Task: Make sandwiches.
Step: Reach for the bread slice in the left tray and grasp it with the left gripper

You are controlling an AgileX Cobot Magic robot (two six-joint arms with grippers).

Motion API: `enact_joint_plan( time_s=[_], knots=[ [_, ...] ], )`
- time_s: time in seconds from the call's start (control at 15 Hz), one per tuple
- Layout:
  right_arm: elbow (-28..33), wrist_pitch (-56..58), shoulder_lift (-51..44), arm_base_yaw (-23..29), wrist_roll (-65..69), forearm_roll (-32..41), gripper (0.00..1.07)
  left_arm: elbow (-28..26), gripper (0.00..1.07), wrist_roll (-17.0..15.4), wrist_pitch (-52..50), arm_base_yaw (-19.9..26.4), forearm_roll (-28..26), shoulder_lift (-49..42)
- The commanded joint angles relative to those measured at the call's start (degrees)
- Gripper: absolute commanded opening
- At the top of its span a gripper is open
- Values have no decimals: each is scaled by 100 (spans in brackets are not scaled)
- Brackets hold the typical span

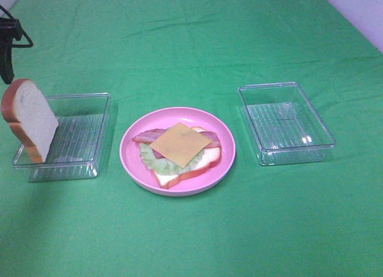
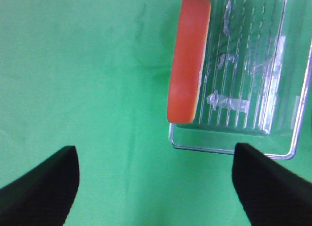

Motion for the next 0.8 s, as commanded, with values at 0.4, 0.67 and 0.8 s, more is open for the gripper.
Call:
enact_joint_plan(
  time_s=[0.4,0.67,0.8],
  knots=[
    [23,-34,-86,6,-34,-6,73,52,81,-52,-745,-17,-223,1049],
    [23,-34,-86,6,-34,-6,73,52,72,-57,-848,-17,-246,1175],
    [23,-34,-86,6,-34,-6,73,52,40,-63,-980,-17,-241,1175]
  ],
)
